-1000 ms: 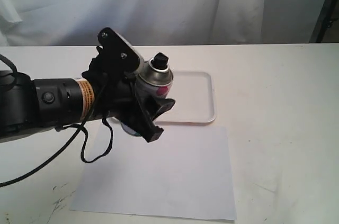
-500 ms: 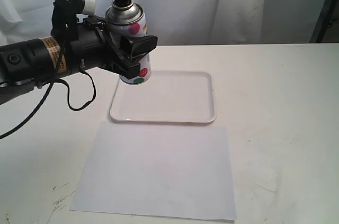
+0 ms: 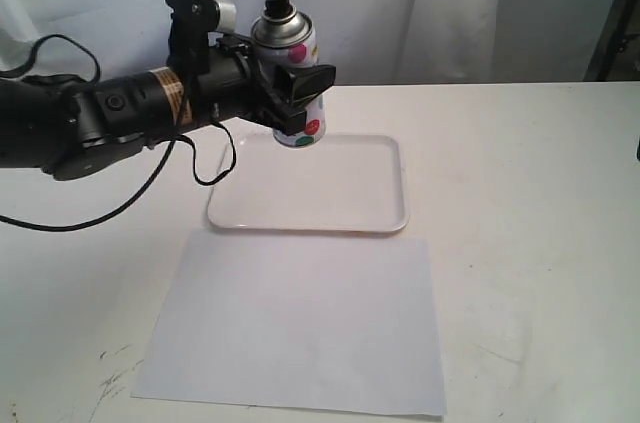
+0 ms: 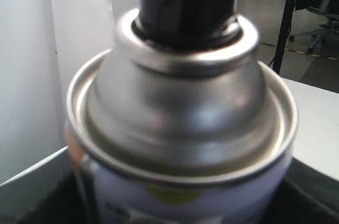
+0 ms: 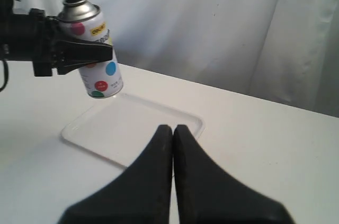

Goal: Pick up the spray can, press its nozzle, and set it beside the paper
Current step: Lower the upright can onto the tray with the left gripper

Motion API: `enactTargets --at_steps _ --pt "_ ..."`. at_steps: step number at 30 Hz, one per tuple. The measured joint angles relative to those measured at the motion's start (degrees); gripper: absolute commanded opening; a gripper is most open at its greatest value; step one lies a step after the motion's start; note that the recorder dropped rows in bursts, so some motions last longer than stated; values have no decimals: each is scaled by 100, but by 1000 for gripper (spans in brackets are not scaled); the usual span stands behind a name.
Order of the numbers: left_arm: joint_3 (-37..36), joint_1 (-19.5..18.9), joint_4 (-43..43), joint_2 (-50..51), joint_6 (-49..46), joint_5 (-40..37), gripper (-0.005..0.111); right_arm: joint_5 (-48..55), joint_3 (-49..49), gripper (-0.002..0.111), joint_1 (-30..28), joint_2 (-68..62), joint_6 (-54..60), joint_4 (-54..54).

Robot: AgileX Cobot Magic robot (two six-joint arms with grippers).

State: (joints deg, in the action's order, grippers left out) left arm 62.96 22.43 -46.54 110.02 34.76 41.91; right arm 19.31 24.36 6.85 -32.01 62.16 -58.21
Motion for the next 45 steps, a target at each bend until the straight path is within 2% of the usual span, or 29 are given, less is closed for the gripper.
enactTargets --at_steps 3,12,19,25,31,35,40,45 --pt "374 0 0 511 -34 21 0 31 -66 0 0 4 0 31" --pt "890 0 0 1248 -84 21 0 31 -136 0 0 4 0 133" --pt "915 -86 174 1481 -331 37 0 31 -136 0 0 4 -28 171" --pt "976 -433 332 1707 -343 267 0 31 -136 0 0 4 -66 194" --pt "1389 -449 390 1911 -292 318 0 33 -136 0 0 4 -66 194" --pt "1695 -449 106 2087 -110 156 0 33 -136 0 0 4 -79 198" --pt "1718 -449 -60 2217 -66 -196 0 33 -136 0 0 4 -91 198" --pt "1732 -449 -184 2316 77 -145 0 33 -136 0 0 4 -91 198"
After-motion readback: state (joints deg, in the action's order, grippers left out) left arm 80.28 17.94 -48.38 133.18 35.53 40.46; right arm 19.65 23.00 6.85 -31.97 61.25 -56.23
